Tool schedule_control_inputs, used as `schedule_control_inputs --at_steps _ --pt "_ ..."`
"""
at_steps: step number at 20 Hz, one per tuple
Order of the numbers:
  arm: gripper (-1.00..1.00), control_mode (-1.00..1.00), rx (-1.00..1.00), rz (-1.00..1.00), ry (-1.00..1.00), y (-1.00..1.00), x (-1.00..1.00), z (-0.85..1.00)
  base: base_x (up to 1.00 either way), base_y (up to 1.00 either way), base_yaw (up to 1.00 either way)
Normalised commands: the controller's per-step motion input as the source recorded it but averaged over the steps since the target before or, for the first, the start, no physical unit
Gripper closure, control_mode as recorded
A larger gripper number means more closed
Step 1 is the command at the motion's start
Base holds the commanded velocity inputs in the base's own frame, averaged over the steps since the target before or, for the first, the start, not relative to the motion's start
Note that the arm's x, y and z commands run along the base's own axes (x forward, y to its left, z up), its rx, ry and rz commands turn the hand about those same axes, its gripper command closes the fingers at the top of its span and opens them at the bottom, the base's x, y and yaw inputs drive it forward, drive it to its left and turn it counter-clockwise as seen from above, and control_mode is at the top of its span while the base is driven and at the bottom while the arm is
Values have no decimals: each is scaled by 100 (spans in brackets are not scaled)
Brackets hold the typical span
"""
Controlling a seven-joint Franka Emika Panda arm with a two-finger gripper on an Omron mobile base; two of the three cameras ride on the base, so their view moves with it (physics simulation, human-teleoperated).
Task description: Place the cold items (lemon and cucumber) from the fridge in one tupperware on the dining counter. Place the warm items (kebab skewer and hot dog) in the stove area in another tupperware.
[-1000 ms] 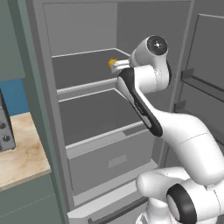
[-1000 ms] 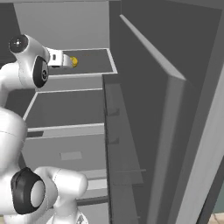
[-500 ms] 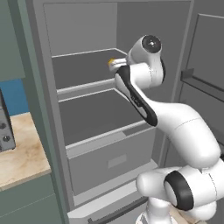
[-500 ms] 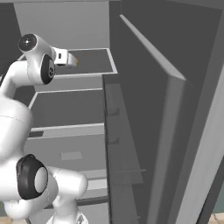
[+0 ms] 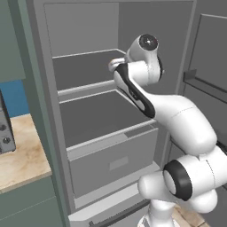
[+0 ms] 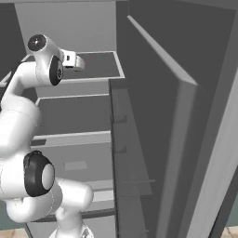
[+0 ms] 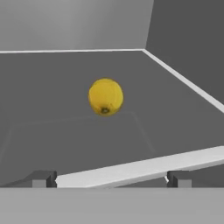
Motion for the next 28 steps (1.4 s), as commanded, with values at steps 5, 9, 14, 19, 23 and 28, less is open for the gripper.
schedule_control_inputs --at_steps 5,9,14,19,23,28 --pt "-100 -100 -1 0 2 13 22 -11 0 0 0" --pt "-100 -100 -1 -1 2 18 27 -8 0 0 0" --pt "-100 -100 0 0 2 6 26 -5 0 0 0" --pt "-100 -100 0 0 0 0 31 -4 0 0 0" --pt "-100 -100 0 0 0 0 30 -5 0 0 0" --pt "-100 -100 0 0 0 0 30 -8 0 0 0"
